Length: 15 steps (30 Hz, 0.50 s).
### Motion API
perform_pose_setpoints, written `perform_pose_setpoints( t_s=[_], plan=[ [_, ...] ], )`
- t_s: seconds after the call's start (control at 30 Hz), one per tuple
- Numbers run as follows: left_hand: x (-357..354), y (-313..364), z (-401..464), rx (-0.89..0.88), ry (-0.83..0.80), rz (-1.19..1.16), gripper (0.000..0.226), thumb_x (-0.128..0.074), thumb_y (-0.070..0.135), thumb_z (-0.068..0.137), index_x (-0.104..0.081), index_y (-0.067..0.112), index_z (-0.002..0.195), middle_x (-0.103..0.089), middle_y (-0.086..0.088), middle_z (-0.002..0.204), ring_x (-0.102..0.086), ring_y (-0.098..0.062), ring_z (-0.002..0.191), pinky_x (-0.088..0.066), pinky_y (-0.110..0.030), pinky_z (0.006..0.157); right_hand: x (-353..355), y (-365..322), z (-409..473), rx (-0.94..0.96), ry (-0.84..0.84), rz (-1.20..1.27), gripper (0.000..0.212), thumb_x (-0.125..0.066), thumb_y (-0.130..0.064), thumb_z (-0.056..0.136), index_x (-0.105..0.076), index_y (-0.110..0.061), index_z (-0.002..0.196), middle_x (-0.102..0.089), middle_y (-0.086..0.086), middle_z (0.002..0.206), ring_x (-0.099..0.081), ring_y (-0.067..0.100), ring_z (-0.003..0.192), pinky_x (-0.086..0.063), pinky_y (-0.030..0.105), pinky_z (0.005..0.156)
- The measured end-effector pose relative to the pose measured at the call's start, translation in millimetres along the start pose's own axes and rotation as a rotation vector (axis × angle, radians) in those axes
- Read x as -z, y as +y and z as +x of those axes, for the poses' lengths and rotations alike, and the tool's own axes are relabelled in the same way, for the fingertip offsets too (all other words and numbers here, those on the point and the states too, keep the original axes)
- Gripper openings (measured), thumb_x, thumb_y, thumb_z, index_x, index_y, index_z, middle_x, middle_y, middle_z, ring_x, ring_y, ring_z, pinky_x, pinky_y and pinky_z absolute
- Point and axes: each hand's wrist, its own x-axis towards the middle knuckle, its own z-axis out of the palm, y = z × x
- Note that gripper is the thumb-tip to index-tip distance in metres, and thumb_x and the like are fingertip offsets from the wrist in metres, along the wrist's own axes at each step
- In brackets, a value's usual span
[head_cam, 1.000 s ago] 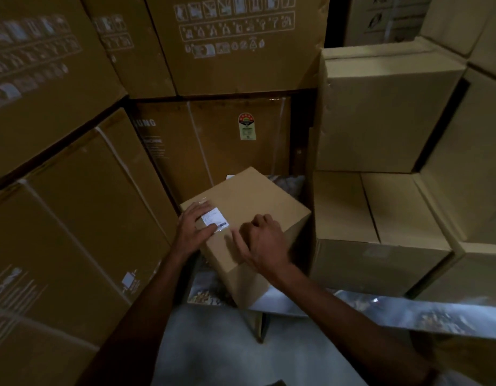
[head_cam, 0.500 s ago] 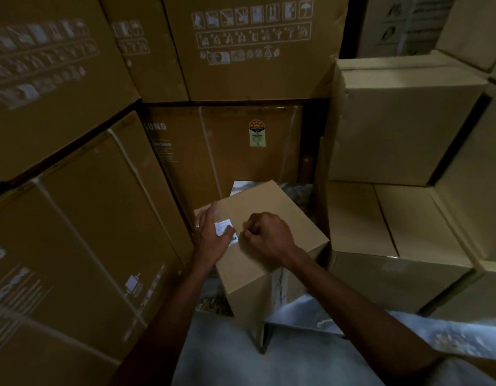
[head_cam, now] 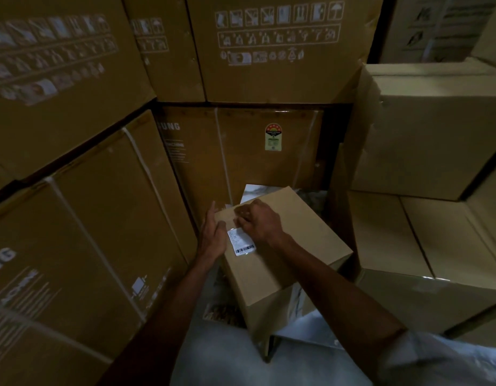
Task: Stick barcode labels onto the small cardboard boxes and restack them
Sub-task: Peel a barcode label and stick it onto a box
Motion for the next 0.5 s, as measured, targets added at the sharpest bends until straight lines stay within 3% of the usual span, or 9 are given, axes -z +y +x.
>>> perform_pose_setpoints(
  t_s=[0.17, 0.33, 0.43, 0.5],
  plan=[
    [-5.9, -11.6, -1.1, -0.116, 0.024, -0.046, 0.065, -0.037, 0.024, 0.086, -0.047, 0.013, 0.149, -0.046, -0.009, 0.152, -0.042, -0.023, 0.14, -0.031, -0.03, 0.114, -12.1, -0.2, 2.2, -0.049, 0.117, 0.015, 0.021, -0.064, -0.039, 0.095, -0.077, -0.031, 0.109, -0.074, -0.006, 0.111, -0.067, 0.018, 0.106, -0.041, 0.027, 0.077],
    [-4.5, -14.8, 0.3, -0.342, 0.053, 0.12, 0.059, -0.039, 0.014, 0.089, -0.053, 0.012, 0.146, -0.051, -0.003, 0.152, -0.031, -0.011, 0.144, -0.018, -0.03, 0.12, -21.9, -6.1, 3.7, -0.045, 0.174, -0.016, 0.019, -0.059, -0.034, 0.096, -0.076, -0.025, 0.097, -0.071, 0.002, 0.102, -0.067, 0.025, 0.095, -0.044, 0.032, 0.072],
    [-3.5, -17.8, 1.7, -0.389, 0.032, 0.06, 0.057, -0.038, 0.011, 0.09, -0.053, 0.009, 0.145, -0.054, -0.005, 0.149, -0.041, -0.02, 0.143, -0.028, -0.038, 0.121, -25.8, -3.7, 2.6, 0.009, 0.146, -0.036, 0.022, -0.052, -0.033, 0.1, -0.071, -0.021, 0.099, -0.065, 0.003, 0.104, -0.064, 0.024, 0.096, -0.047, 0.035, 0.073],
    [-3.0, -24.4, 1.5, -0.419, 0.028, 0.011, 0.056, -0.034, 0.013, 0.092, -0.054, 0.005, 0.144, -0.053, -0.005, 0.149, -0.039, -0.019, 0.143, -0.028, -0.034, 0.122, -27.1, 0.9, 0.5, 0.04, 0.14, 0.012, 0.021, -0.05, -0.032, 0.102, -0.068, -0.02, 0.104, -0.062, 0.004, 0.107, -0.061, 0.024, 0.1, -0.048, 0.037, 0.078]
  ],
)
